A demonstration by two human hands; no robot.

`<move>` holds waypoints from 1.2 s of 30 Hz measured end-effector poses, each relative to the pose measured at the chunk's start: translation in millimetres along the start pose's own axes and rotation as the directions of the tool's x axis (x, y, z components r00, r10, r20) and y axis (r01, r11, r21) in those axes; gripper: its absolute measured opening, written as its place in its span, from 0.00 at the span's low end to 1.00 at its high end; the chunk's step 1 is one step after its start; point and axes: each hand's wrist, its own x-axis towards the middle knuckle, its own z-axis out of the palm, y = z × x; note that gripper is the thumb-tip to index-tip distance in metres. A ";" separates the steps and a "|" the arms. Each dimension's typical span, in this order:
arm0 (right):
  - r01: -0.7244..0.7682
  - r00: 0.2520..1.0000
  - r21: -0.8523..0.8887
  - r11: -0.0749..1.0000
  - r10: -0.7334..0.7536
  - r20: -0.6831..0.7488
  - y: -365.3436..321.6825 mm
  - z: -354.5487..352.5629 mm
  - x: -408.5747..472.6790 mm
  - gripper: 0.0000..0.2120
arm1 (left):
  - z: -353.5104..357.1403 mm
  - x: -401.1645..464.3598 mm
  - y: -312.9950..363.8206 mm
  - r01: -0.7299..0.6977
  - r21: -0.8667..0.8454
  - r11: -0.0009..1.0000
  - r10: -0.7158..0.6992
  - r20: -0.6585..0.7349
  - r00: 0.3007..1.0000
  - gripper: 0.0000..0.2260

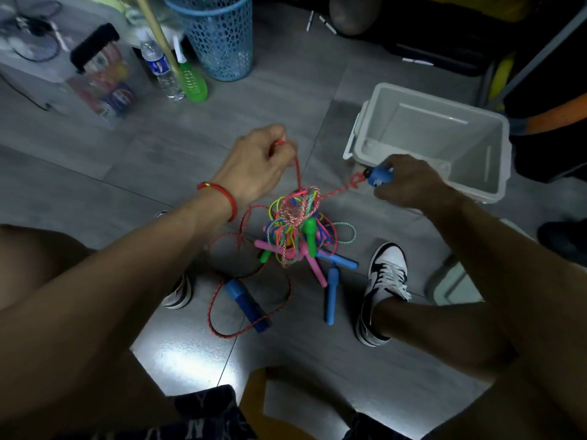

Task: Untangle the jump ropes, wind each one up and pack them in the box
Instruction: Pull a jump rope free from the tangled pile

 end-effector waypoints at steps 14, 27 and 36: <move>0.437 0.890 0.225 0.871 -0.454 0.028 -51.4 37.7 -4.4 0.03 | -42.3 -2.5 55.4 0.005 -0.502 0.865 -0.107 -0.175 0.979 0.11; 0.599 0.800 0.206 0.774 -0.584 -0.135 -67.3 10.8 -28.1 0.06 | -1.5 -19.2 37.9 0.383 0.066 0.921 -0.355 0.545 0.760 0.19; 0.487 0.873 0.084 0.870 -0.488 -0.010 -63.0 34.1 -32.7 0.12 | 4.6 -26.3 38.5 0.084 0.103 0.991 -0.118 0.383 0.916 0.16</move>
